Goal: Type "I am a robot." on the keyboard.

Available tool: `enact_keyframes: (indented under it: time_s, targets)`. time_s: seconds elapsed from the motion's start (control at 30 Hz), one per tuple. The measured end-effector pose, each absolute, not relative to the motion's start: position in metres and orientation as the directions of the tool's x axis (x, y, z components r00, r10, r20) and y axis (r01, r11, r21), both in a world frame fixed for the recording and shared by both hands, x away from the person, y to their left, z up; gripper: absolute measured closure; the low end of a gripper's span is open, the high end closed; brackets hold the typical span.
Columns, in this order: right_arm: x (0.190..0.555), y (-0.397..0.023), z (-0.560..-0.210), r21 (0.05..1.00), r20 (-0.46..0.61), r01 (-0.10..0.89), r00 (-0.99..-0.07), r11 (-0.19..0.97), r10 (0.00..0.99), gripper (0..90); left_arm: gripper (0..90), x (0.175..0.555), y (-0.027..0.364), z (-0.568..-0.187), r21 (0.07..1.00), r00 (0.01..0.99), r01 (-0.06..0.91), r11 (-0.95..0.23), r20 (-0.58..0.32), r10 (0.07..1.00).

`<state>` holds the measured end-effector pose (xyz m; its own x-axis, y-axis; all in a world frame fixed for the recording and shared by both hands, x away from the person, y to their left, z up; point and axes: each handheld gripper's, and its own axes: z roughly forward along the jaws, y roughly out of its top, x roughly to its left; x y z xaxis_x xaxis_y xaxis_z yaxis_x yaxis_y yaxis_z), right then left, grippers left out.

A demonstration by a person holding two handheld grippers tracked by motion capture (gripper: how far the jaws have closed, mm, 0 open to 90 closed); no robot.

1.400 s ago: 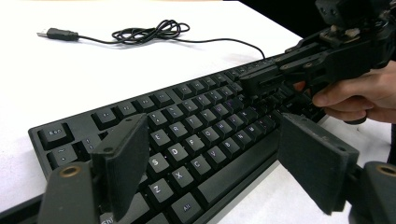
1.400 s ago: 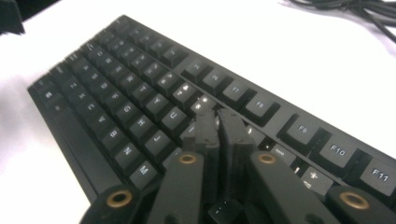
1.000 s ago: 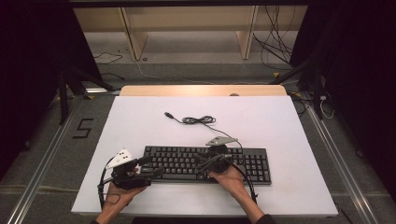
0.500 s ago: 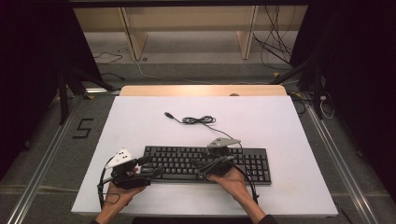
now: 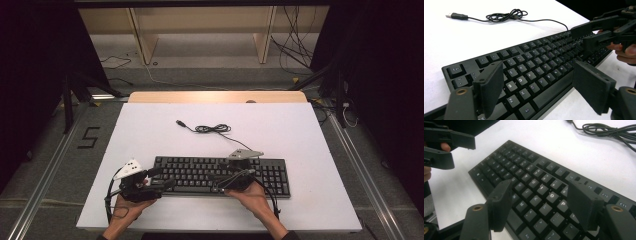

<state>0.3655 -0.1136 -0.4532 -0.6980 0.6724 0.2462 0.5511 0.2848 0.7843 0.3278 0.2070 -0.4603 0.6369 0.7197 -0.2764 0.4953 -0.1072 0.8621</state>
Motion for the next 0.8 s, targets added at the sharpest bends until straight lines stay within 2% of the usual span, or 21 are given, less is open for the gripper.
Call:
enact_keyframes:
  time_s: [0.6, 0.8]
  targets:
    - [0.349, -0.124, -0.453, 0.797, 0.256, 0.542, -0.704, 0.268, 0.662, 35.3, 26.0, 0.342, 0.2, -0.463, 0.84, 0.619, 0.53, -0.113, -0.292, 0.73]
    - [0.345, -0.125, -0.454, 0.799, 0.252, 0.537, -0.709, 0.272, 0.658, 34.3, 31.6, 0.349, 0.193, -0.463, 0.832, 0.616, 0.54, -0.125, -0.29, 0.733]
